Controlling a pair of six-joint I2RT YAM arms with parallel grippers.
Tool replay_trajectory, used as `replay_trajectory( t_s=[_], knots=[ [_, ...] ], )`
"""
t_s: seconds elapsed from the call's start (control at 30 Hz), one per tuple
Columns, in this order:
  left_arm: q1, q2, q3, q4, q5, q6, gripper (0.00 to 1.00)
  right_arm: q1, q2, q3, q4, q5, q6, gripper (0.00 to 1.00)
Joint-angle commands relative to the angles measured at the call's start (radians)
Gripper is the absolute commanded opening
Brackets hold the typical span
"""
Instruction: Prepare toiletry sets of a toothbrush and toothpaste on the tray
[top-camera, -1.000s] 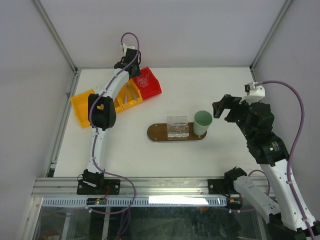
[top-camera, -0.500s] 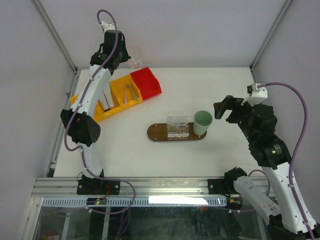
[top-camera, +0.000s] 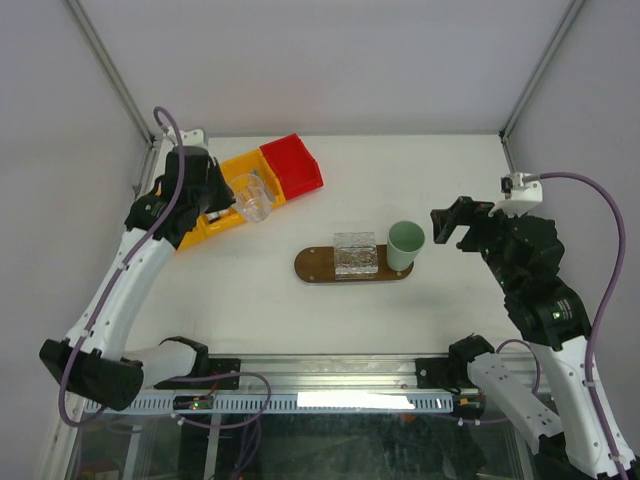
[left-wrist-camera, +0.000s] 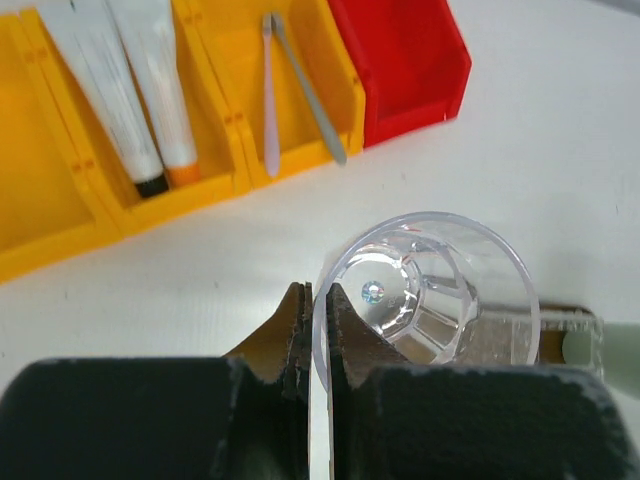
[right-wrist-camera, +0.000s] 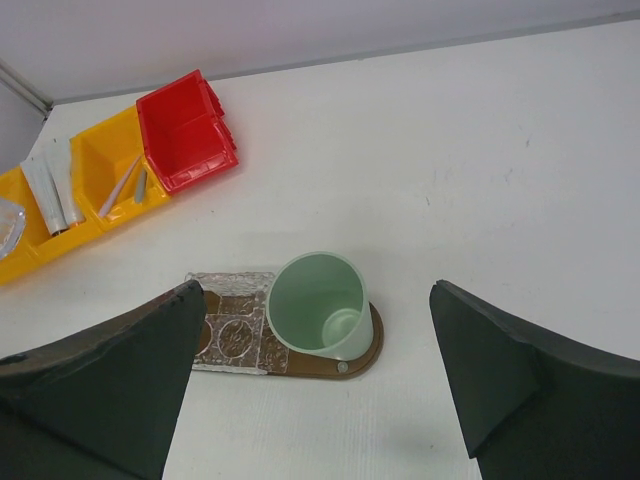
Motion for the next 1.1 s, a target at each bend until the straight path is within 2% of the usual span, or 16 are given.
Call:
replay_trajectory(
  t_s=[0.0,0.17,0.33,0.67,0.83,1.07],
  knots=[
    [-0.014,-0.182,-0.116,-0.003,0.08,-0.085,0.0,-0.004,-0.019,0.036,-0.002,-0.002,-0.02,0.99],
    [-0.057,-0.291,-0.215,-0.048,0.115,-0.149,0.0,-0.004,-0.032,0.027,0.0,0.013,-0.021,0.99],
    [-0.172,-0.317,-0.274,-0.064,0.062,-0.214,0.0,-0.004,-0.038,0.034,-0.004,0.022,-0.024,0.99],
    [-0.355,-0.276,-0.292,-0.063,-0.049,-0.31,0.0,-0.004,-0.039,0.039,0.001,0.013,-0.027,0.99],
    [-0.456,-0.207,-0.281,-0.053,-0.113,-0.351,0.0,-0.003,-0.039,0.039,0.003,0.012,-0.026,0.99],
    [-0.535,-0.128,-0.267,-0.021,-0.14,-0.376,0.0,-0.004,-0.033,0.038,0.006,0.009,-0.026,0.99]
  ],
)
